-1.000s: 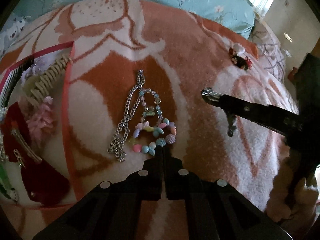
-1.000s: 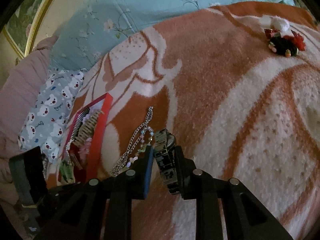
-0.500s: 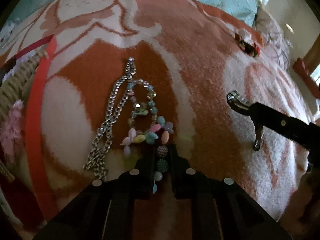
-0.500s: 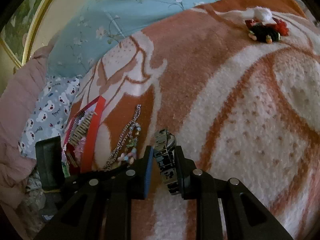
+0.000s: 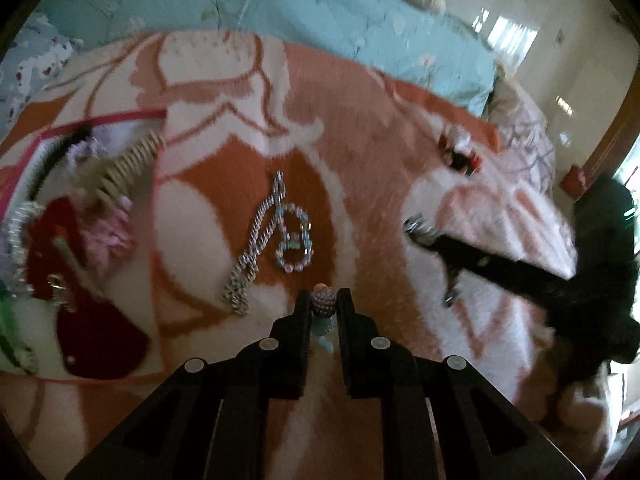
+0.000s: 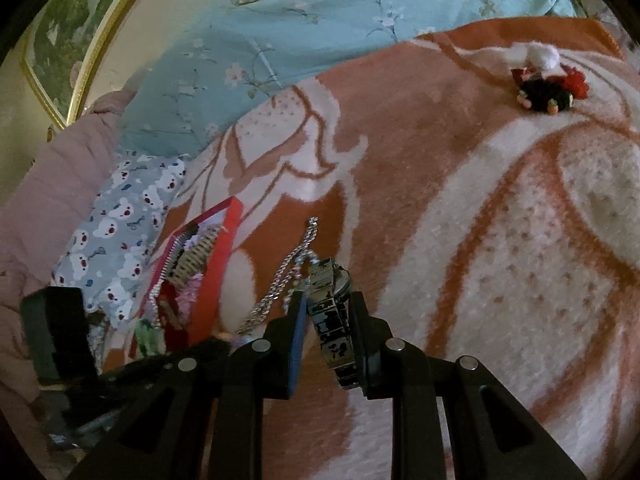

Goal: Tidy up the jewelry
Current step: 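Carry the bead bracelet and silver watch over the white box, then lower both items into the box and open both tools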

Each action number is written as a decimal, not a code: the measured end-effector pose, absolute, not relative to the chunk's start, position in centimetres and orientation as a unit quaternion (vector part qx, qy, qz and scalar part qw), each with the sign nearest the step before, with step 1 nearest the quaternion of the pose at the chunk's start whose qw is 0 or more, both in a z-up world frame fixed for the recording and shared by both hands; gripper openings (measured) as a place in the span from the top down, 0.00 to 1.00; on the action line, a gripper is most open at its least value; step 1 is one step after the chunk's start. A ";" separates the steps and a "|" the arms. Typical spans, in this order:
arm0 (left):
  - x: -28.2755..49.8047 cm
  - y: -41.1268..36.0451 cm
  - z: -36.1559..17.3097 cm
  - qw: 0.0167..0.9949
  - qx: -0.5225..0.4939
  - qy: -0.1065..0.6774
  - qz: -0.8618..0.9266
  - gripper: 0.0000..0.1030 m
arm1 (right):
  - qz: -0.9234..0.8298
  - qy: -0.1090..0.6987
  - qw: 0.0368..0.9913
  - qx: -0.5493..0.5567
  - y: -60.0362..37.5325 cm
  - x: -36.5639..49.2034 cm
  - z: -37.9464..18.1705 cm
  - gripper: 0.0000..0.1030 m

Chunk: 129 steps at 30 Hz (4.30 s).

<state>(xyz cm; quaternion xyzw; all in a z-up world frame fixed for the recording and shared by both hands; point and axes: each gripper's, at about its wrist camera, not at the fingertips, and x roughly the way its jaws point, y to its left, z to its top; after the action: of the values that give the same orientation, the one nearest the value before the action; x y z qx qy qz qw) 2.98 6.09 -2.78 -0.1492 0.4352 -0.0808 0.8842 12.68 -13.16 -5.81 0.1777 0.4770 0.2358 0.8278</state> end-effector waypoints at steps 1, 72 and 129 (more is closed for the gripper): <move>2.4 6.6 -2.3 0.886 -0.154 0.428 -0.083 0.89 | 0.239 0.477 0.827 0.177 -12.9 12.6 -5.7 0.79; -7.8 27.8 -4.7 0.864 -0.308 0.383 0.105 0.89 | 0.390 0.486 0.780 0.054 11.0 8.3 -8.9 0.80; -8.7 25.6 -3.4 0.878 -0.261 0.378 0.135 0.28 | 0.394 0.486 0.767 0.143 6.8 8.7 -7.7 0.45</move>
<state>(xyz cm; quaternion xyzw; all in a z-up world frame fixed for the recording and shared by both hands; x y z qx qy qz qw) -8.66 25.64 -3.35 -0.2611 0.3775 0.1346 0.8782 8.70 6.85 -7.66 0.1431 0.4861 0.3942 0.7667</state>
